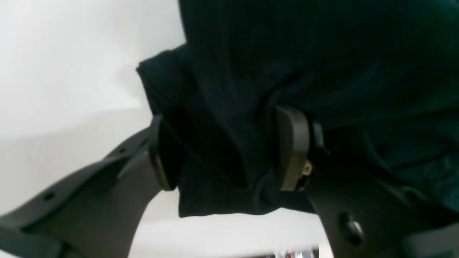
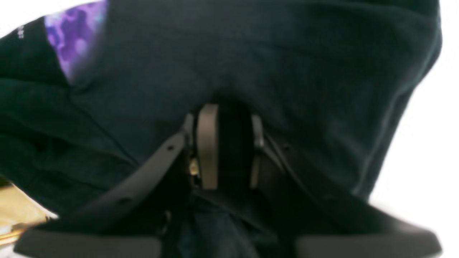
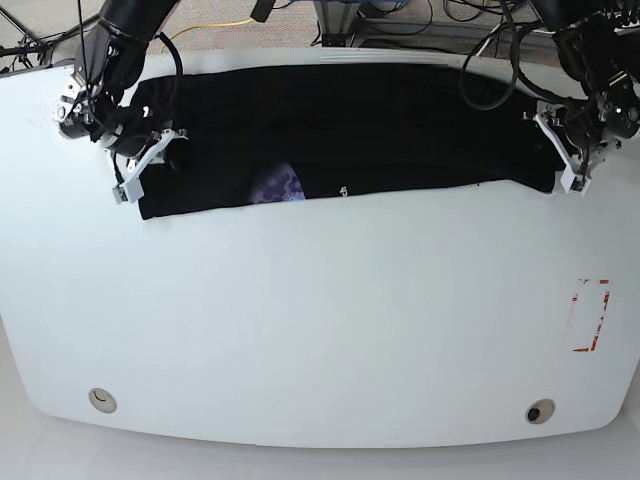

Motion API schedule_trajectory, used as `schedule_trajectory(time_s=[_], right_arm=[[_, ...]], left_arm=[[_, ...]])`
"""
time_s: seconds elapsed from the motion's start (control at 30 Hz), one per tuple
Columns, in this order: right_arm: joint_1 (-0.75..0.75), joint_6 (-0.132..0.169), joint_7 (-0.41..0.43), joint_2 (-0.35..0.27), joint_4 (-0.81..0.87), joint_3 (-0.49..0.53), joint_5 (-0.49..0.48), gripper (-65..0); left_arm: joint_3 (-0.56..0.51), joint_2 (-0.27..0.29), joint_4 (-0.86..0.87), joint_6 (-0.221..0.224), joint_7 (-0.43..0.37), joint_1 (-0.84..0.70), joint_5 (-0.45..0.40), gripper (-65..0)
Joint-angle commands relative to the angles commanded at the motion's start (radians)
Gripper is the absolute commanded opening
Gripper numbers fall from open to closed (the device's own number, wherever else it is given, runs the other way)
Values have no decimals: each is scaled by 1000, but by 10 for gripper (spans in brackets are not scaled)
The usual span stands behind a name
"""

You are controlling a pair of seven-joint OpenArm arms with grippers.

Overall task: Fold the T-shirt properly
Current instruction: 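Hold both strip ends and pull them slightly apart to straighten the strip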

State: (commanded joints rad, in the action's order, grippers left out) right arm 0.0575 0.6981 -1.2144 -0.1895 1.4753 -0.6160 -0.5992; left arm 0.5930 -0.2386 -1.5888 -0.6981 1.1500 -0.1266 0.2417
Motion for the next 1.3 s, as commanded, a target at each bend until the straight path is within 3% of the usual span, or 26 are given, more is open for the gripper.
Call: schedule_trajectory(time_s=[0.17,0.43,0.57,0.77,1.0,1.3], right_arm=[[-64,0,46,-40,-95,0,0,-534],[-137,0,64,-89,-184,0,0,-534],[-137,0,63,-89,-183,0,0,-534],[-132,0,63,-83,-183,0,0,-534],[-132,0,63,-80,-183,2,0,-534],[-130,0,68,-84,-183,61,-2,-536]], left_arm=[[-34,3,49,0,3,89,-52,-299],[-44,5,-83,0,54,97,-44,-299],[23,5,-187,0,109,84,44,-296],[166,5,-198,0,184,80,213,-290],[178,6,-107,0,176,83,239,-229],[176,15,52,0,81,86,244,-228]])
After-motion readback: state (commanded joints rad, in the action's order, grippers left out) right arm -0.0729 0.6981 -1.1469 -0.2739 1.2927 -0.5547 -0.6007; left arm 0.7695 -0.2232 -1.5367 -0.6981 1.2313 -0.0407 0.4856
